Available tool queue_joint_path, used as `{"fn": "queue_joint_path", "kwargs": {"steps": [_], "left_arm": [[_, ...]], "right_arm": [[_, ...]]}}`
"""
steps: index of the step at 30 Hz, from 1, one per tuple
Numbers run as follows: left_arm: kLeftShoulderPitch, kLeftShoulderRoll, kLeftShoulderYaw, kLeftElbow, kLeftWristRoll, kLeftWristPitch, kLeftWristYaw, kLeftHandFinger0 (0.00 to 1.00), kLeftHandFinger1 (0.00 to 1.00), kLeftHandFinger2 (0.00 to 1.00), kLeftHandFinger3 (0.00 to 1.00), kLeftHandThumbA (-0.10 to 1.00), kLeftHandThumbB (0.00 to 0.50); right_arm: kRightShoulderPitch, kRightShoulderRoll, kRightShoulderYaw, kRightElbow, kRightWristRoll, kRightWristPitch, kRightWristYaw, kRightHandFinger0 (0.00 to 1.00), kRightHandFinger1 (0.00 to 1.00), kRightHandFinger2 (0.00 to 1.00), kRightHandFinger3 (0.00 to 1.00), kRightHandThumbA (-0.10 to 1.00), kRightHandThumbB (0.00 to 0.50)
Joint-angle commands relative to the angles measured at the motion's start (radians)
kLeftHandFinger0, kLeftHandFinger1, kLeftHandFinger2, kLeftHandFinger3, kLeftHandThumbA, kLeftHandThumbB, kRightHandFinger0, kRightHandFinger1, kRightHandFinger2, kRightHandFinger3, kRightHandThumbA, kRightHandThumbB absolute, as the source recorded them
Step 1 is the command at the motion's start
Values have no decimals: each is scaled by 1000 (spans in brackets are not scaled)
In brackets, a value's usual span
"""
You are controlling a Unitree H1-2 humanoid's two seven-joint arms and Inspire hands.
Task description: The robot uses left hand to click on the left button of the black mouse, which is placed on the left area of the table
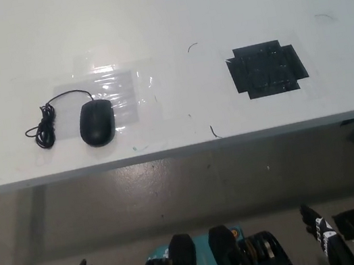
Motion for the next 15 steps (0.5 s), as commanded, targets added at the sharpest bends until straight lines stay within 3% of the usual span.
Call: {"fn": "queue_joint_path", "kwargs": {"steps": [1, 5, 6, 8, 11, 15], "left_arm": [[1, 25, 21, -53, 9, -42, 13, 1000, 1000, 1000, 1000, 1000, 239], [17, 37, 37, -119, -29, -37, -8, 1000, 1000, 1000, 1000, 1000, 210], [20, 37, 48, -160, -31, -22, -3, 1000, 1000, 1000, 1000, 1000, 250], [24, 47, 67, -239, -41, 16, -5, 1000, 1000, 1000, 1000, 1000, 265], [0, 129, 103, -363, -78, 26, -41, 1000, 1000, 1000, 1000, 1000, 159], [-66, 256, 168, -546, -178, 155, -81, 1000, 1000, 1000, 1000, 1000, 180]], "right_arm": [[-20, -2, -8, -25, 16, -76, -9, 1000, 1000, 1000, 1000, 1000, 269], [-22, 0, -10, -34, 21, -76, -4, 1000, 1000, 1000, 1000, 1000, 264], [-25, 0, -11, -34, 19, -76, -8, 1000, 1000, 1000, 1000, 1000, 263], [-29, 0, -14, -35, 21, -75, -7, 1000, 1000, 1000, 1000, 1000, 265], [-32, -2, -19, -40, 19, -75, -10, 1000, 1000, 1000, 1000, 1000, 258], [-36, -3, -28, -48, 25, -75, -7, 1000, 1000, 1000, 1000, 1000, 256]]}}
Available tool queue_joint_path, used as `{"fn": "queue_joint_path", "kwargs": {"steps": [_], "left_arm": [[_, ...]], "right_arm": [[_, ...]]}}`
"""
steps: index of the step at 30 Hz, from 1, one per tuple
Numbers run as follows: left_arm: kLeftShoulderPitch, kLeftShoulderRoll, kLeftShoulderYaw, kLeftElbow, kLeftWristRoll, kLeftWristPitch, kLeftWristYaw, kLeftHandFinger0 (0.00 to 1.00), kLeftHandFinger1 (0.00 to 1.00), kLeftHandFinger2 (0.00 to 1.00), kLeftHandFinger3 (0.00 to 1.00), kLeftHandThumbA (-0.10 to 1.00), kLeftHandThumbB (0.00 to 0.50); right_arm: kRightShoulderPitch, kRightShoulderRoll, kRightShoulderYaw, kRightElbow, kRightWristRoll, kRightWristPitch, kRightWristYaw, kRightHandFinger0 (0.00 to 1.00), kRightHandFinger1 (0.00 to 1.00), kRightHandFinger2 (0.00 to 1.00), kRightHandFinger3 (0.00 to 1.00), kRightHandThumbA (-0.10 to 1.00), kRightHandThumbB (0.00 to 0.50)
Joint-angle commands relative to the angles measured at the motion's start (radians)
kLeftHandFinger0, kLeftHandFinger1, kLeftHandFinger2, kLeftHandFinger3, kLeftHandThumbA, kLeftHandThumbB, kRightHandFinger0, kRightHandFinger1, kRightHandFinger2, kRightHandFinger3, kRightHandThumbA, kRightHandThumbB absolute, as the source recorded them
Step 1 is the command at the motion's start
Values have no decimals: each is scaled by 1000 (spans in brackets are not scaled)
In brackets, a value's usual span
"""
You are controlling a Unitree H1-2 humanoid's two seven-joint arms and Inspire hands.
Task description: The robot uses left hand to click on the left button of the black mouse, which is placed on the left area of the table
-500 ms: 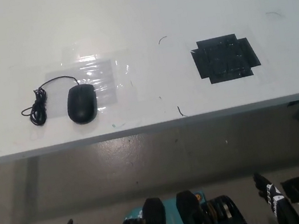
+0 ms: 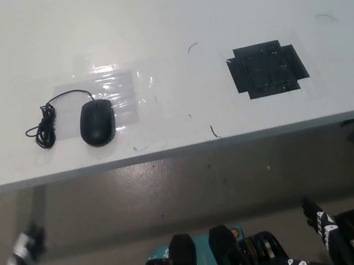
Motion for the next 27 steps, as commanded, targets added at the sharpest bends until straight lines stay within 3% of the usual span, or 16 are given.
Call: {"fn": "queue_joint_path", "kwargs": {"steps": [1, 3, 5, 8, 10, 12, 13, 14, 15, 19, 21, 22, 23, 25, 26, 27], "left_arm": [[-78, 178, 79, -215, -147, 151, -69, 1000, 1000, 1000, 1000, 1000, 197], [-105, 240, 101, -259, -174, 197, -88, 1000, 987, 975, 1000, 1000, 203], [-174, 308, 111, -275, -196, 251, -109, 1000, 851, 858, 1000, 1000, 243], [-258, 412, 118, -270, -223, 311, -150, 825, 662, 706, 1000, 1000, 252], [-355, 486, 107, -215, -232, 336, -190, 614, 387, 488, 1000, 1000, 340], [-389, 509, 98, -193, -250, 347, -208, 575, 278, 374, 1000, 1000, 370], [-430, 530, 90, -166, -288, 367, -234, 602, 101, 151, 1000, 1000, 365], [-474, 553, 76, -140, -326, 399, -268, 467, 20, 39, 1000, 1000, 367], [-536, 578, 51, -112, -349, 454, -301, 19, 1, 2, 1000, 1000, 381], [-687, 595, -27, -31, -341, 539, -358, 0, 0, 0, 1000, 1000, 362], [-787, 596, -84, 52, -350, 622, -411, 31, 40, 137, 1000, 1000, 361], [-830, 598, -111, 95, -354, 661, -442, 89, 137, 328, 1000, 1000, 360], [-848, 600, -122, 111, -356, 678, -454, 121, 185, 401, 1000, 1000, 360], [-944, 604, -189, 212, -359, 741, -536, 105, 198, 433, 1000, 1000, 343], [-1002, 600, -239, 291, -378, 756, -574, 14, 179, 440, 1000, 1000, 396], [-1060, 593, -290, 369, -374, 762, -613, 1, 153, 453, 1000, 1000, 404]], "right_arm": [[-27, -3, -15, -39, 23, -68, -5, 1000, 1000, 1000, 1000, 1000, 257], [-28, -4, -15, -39, 22, -68, -2, 1000, 1000, 1000, 1000, 1000, 258], [-34, -8, -24, -37, 30, -68, 1, 1000, 1000, 1000, 1000, 1000, 260], [-41, -10, -28, -30, 24, -68, -4, 1000, 1000, 1000, 1000, 1000, 269], [-46, -13, -29, -28, 23, -68, -5, 1000, 1000, 1000, 1000, 1000, 268], [-49, -13, -30, -26, 22, -68, -7, 1000, 1000, 1000, 1000, 1000, 267], [-48, -12, -31, -26, 28, -68, -3, 1000, 1000, 1000, 1000, 1000, 269], [-48, -12, -31, -25, 28, -68, -2, 1000, 1000, 1000, 1000, 1000, 269], [-49, -12, -31, -24, 26, -68, -3, 1000, 1000, 1000, 1000, 1000, 269], [-48, -12, -32, -22, 33, -68, 4, 1000, 1000, 1000, 1000, 1000, 263], [-48, -13, -31, -24, 30, -68, 2, 1000, 1000, 1000, 1000, 1000, 262], [-47, -13, -31, -25, 30, -68, 2, 1000, 1000, 1000, 1000, 1000, 261], [-47, -13, -31, -26, 30, -68, 2, 1000, 1000, 1000, 1000, 1000, 260], [-47, -12, -32, -26, 31, -68, 1, 1000, 1000, 1000, 1000, 1000, 261], [-47, -13, -31, -28, 28, -68, 0, 1000, 1000, 1000, 1000, 1000, 260], [-50, -13, -31, -27, 26, -68, -2, 1000, 1000, 1000, 1000, 1000, 259]]}}
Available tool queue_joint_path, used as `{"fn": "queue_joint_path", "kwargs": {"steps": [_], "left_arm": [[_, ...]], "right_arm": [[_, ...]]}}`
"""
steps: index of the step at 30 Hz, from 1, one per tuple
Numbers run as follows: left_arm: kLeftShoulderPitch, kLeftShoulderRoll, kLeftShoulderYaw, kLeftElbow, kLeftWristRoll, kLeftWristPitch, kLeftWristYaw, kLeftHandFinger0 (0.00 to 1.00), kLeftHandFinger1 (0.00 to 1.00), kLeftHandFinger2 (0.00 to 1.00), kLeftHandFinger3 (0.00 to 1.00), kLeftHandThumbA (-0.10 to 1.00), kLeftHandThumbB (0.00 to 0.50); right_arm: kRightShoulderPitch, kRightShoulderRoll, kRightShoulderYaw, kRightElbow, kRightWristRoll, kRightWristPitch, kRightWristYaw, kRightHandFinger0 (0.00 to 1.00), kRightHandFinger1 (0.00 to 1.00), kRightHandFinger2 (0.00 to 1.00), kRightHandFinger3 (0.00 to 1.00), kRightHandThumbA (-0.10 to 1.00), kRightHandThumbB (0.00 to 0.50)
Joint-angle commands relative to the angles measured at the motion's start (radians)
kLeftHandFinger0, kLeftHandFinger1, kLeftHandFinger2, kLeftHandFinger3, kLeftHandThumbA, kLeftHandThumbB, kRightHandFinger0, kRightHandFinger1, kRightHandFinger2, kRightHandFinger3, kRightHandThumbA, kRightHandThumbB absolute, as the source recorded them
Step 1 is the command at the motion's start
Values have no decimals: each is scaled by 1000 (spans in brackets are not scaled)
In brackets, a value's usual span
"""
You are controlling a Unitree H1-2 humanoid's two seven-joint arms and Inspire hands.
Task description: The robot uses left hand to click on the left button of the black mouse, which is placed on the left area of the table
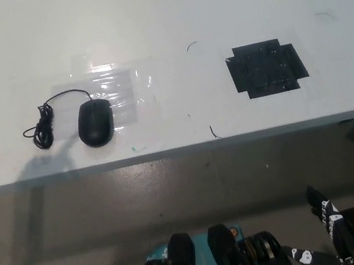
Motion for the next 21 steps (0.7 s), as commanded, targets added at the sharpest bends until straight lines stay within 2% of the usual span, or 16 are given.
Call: {"fn": "queue_joint_path", "kwargs": {"steps": [1, 2, 3, 5, 6, 8, 10, 11, 13, 17, 19, 21], "left_arm": [[-270, 52, -168, 254, -48, 214, -267, 0, 134, 463, 1000, 1000, 401], [-297, 45, -191, 291, -40, 214, -288, 0, 81, 431, 1000, 1000, 390], [-344, 34, -233, 355, -25, 214, -323, 0, 10, 380, 1000, 1000, 402], [-398, 19, -292, 428, 11, 214, -340, 0, 0, 305, 1000, 1000, 429], [-436, 2, -331, 486, 44, 214, -364, 0, 0, 224, 1000, 1000, 432], [-476, -13, -374, 548, 70, 214, -391, 0, 0, 181, 1000, 1000, 428], [-529, -34, -430, 617, 130, 214, -401, 0, 0, 191, 1000, 1000, 429], [-546, -39, -447, 637, 135, 214, -409, 0, 1, 270, 1000, 1000, 424], [-599, -58, -495, 702, 163, 214, -449, 0, 4, 325, 1000, 1000, 436], [-692, -87, -609, 787, 250, 214, -522, 0, 30, 353, 1000, 1000, 485], [-725, -104, -646, 838, 271, 214, -556, 0, 60, 373, 1000, 1000, 487], [-742, -113, -667, 847, 292, 199, -561, 0, 76, 387, 1000, 1000, 465]], "right_arm": [[-26, -2, -12, -25, 22, -53, -2, 1000, 1000, 1000, 1000, 1000, 259], [-28, -2, -13, -22, 23, -53, -1, 1000, 1000, 1000, 1000, 1000, 261], [-32, -1, -13, -18, 23, -53, -2, 1000, 1000, 1000, 1000, 1000, 262], [-34, -1, -13, -17, 21, -53, -4, 1000, 1000, 1000, 1000, 1000, 262], [-31, -2, -14, -19, 26, -53, 1, 1000, 1000, 1000, 1000, 1000, 267], [-29, -2, -16, -22, 31, -53, 6, 1000, 1000, 1000, 1000, 1000, 269], [-31, -3, -17, -26, 25, -53, -1, 1000, 1000, 1000, 1000, 1000, 267], [-33, -4, -17, -26, 25, -53, -1, 1000, 1000, 1000, 1000, 1000, 267], [-36, -8, -18, -24, 26, -53, 1, 1000, 1000, 1000, 1000, 1000, 272], [-35, -9, -20, -27, 24, -53, 0, 1000, 1000, 1000, 1000, 1000, 277], [-34, -12, -20, -30, 28, -53, 5, 1000, 1000, 1000, 1000, 1000, 279], [-36, -14, -20, -27, 27, -53, 6, 1000, 1000, 1000, 1000, 1000, 286]]}}
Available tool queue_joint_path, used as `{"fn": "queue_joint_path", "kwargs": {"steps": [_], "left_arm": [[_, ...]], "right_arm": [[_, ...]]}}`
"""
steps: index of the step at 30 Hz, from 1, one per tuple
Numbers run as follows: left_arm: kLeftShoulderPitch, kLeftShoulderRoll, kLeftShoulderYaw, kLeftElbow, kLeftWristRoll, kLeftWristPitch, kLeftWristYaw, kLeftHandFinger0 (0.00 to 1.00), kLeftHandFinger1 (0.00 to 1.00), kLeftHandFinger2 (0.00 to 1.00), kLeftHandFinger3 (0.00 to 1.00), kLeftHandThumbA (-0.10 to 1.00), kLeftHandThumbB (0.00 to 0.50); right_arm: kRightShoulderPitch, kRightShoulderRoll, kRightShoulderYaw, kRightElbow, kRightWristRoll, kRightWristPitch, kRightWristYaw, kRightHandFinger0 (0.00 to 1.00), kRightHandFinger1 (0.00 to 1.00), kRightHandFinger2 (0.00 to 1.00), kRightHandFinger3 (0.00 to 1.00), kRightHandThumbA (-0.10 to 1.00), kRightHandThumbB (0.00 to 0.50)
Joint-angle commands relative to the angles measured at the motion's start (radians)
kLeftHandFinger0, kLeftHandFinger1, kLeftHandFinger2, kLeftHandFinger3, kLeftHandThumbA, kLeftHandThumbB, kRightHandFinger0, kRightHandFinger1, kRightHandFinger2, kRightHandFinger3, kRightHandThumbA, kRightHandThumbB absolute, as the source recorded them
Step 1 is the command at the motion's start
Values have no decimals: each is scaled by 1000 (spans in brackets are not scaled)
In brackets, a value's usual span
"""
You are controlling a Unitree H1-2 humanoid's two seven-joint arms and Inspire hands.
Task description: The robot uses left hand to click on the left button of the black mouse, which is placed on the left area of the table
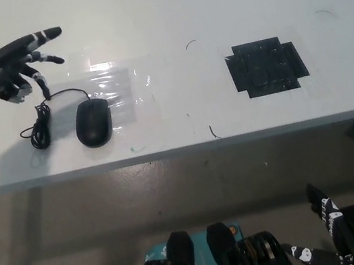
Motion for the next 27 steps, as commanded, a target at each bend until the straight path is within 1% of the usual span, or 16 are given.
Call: {"fn": "queue_joint_path", "kwargs": {"steps": [1, 3, 4, 6, 7, 8, 9, 11, 12, 15, 16, 18, 21, 22, 23, 27], "left_arm": [[-138, -3, -65, 41, 132, 23, -154, 0, 62, 371, 1000, 1000, 459], [-154, -16, -84, 47, 154, 24, -169, 0, 46, 398, 1000, 1000, 439], [-159, -21, -89, 45, 163, 30, -171, 0, 45, 414, 1000, 1000, 443], [-168, -31, -102, 50, 193, 35, -167, 0, 80, 446, 1000, 1000, 437], [-170, -38, -97, 69, 198, 35, -170, 0, 61, 426, 1000, 1000, 435], [-176, -47, -95, 91, 206, 35, -190, 0, 25, 386, 1000, 1000, 449], [-178, -48, -99, 90, 213, 35, -202, 0, 22, 381, 1000, 1000, 455], [-179, -51, -104, 88, 230, 24, -198, 0, 27, 385, 1000, 1000, 447], [-186, -58, -102, 102, 236, 31, -212, 0, 7, 372, 1000, 1000, 470], [-184, -66, -92, 99, 256, 35, -209, 0, 21, 423, 1000, 1000, 465], [-181, -67, -88, 91, 264, 35, -208, 0, 25, 424, 1000, 1000, 478], [-189, -83, -89, 121, 265, 32, -226, 0, 14, 399, 1000, 1000, 498], [-183, -93, -83, 129, 276, 6, -223, 0, 9, 367, 1000, 1000, 498], [-177, -103, -75, 149, 271, -1, -221, 0, 0, 292, 1000, 1000, 477], [-171, -118, -73, 173, 270, -5, -225, 0, 0, 280, 1000, 1000, 452], [-163, -149, -90, 209, 309, -40, -207, 0, 0, 304, 1000, 1000, 464]], "right_arm": [[-23, -12, -16, -29, 22, -52, 4, 1000, 1000, 1000, 1000, 1000, 286], [-27, -12, -16, -25, 22, -52, 3, 1000, 1000, 1000, 1000, 1000, 299], [-29, -12, -16, -25, 20, -52, 3, 1000, 1000, 1000, 1000, 1000, 303], [-33, -12, -15, -24, 21, -52, 5, 1000, 1000, 1000, 1000, 1000, 305], [-32, -12, -13, -26, 18, -52, 4, 1000, 1000, 1000, 1000, 1000, 305], [-31, -15, -11, -30, 13, -52, 2, 1000, 1000, 1000, 1000, 1000, 304], [-31, -17, -12, -31, 14, -52, 4, 1000, 1000, 1000, 1000, 1000, 304], [-33, -19, -14, -34, 18, -52, 7, 1000, 1000, 1000, 1000, 1000, 307], [-35, -19, -16, -32, 22, -52, 10, 1000, 1000, 1000, 1000, 1000, 315], [-41, -23, -14, -31, 20, -52, 12, 1000, 1000, 1000, 1000, 1000, 327], [-43, -26, -13, -30, 19, -52, 13, 1000, 1000, 1000, 1000, 1000, 333], [-52, -28, -13, -25, 12, -52, 10, 1000, 1000, 1000, 1000, 1000, 348], [-51, -29, -12, -26, 8, -52, 7, 1000, 1000, 1000, 1000, 1000, 354], [-48, -27, -11, -25, 14, -52, 11, 1000, 1000, 1000, 1000, 1000, 353], [-47, -26, -10, -26, 13, -52, 10, 1000, 1000, 1000, 1000, 1000, 351], [-44, -26, -8, -29, 7, -52, 7, 1000, 1000, 1000, 1000, 1000, 353]]}}
